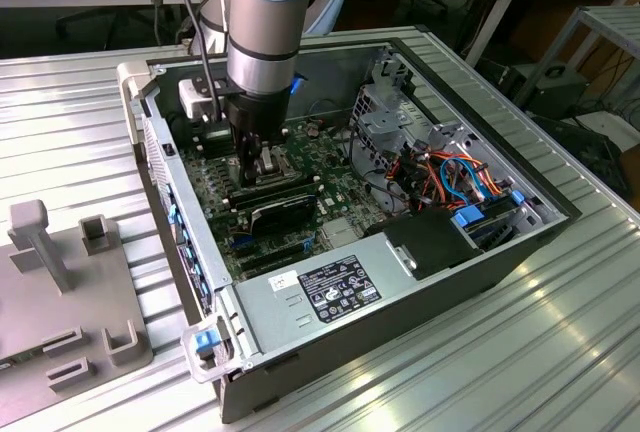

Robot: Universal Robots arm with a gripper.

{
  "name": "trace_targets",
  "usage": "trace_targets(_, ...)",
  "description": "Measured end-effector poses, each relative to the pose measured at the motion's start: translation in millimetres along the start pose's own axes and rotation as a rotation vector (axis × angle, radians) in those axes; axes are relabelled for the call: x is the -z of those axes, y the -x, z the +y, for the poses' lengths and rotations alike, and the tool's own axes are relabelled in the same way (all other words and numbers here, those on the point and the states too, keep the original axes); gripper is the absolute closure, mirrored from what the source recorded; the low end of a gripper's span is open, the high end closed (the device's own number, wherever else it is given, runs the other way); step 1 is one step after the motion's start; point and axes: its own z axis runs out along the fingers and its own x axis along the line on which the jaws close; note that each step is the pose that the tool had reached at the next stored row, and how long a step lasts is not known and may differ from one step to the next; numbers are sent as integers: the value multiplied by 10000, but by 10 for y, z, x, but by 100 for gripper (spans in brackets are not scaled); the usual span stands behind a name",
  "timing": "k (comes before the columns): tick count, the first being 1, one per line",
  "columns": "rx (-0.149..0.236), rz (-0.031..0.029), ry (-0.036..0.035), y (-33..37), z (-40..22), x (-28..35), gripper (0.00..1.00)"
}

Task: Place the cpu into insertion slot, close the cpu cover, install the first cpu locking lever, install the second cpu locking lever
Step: 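Install the second cpu locking lever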

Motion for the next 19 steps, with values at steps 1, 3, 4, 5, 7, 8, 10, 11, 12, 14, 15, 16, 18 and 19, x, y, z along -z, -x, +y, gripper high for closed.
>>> trace_targets(1, 1, 2, 2, -1, 0, -10, 89)
trace_targets(3, 2, 3, 2, -1, -1, -39, 89)
trace_targets(4, 2, 2, 1, 0, -2, -60, 89)
trace_targets(5, 3, -1, 1, 0, -2, -70, 89)
trace_targets(7, 5, -10, 3, 2, -2, -78, 89)
trace_targets(8, 6, -13, 2, 5, -3, -79, 89)
trace_targets(10, 7, -13, 1, 9, -3, -79, 89)
trace_targets(11, 4, -14, 1, 14, -2, -79, 89)
trace_targets(12, 4, -13, 1, 20, -2, -79, 89)
trace_targets(14, 5, -13, 2, 31, -2, -79, 89)
trace_targets(15, 5, -14, 1, 37, -2, -79, 89)
trace_targets(16, 6, -18, 0, 41, -2, -81, 89)
trace_targets(18, 7, -27, 2, 42, -2, -84, 89)
trace_targets(19, 5, -39, 1, 43, -2, -92, 89)
